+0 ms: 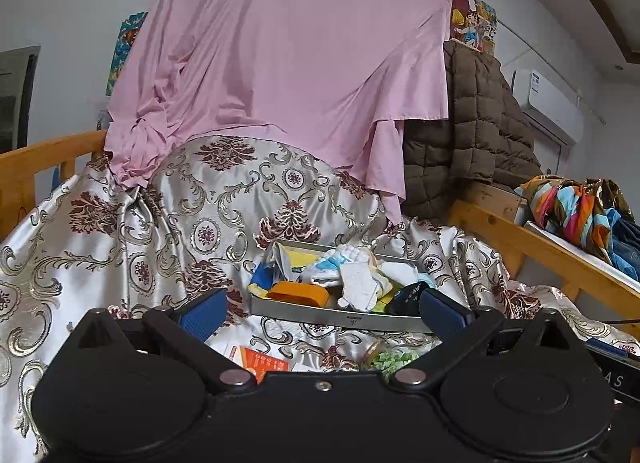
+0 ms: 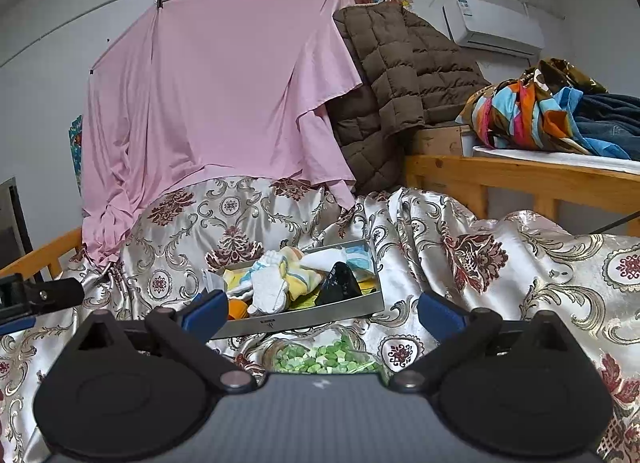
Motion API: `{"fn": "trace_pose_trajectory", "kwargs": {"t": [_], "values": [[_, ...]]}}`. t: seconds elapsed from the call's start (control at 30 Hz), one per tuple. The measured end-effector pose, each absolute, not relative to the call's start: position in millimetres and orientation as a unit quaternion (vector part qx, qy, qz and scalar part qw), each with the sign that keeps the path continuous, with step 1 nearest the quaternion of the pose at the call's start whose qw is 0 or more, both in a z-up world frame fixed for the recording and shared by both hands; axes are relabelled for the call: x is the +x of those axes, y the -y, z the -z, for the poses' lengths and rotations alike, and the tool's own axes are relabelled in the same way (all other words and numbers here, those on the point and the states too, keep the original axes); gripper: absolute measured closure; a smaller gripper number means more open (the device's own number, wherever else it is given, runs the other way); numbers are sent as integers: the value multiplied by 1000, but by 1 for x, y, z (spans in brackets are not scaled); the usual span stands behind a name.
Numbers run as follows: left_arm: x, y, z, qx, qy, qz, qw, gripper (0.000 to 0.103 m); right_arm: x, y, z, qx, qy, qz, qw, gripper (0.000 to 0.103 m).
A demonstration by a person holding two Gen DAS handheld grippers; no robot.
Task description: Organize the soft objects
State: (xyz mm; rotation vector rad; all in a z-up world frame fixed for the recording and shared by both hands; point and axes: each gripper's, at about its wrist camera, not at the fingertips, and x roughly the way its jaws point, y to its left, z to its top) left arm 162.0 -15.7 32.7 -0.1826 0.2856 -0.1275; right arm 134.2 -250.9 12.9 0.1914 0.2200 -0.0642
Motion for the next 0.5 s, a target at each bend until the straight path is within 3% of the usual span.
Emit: {"fn": "trace_pose_trajectory", "kwargs": {"t": [0.5], "values": [[143, 25, -10, -62, -177, 65, 980, 1, 108, 235, 4, 61, -126, 57, 989, 0]]}}
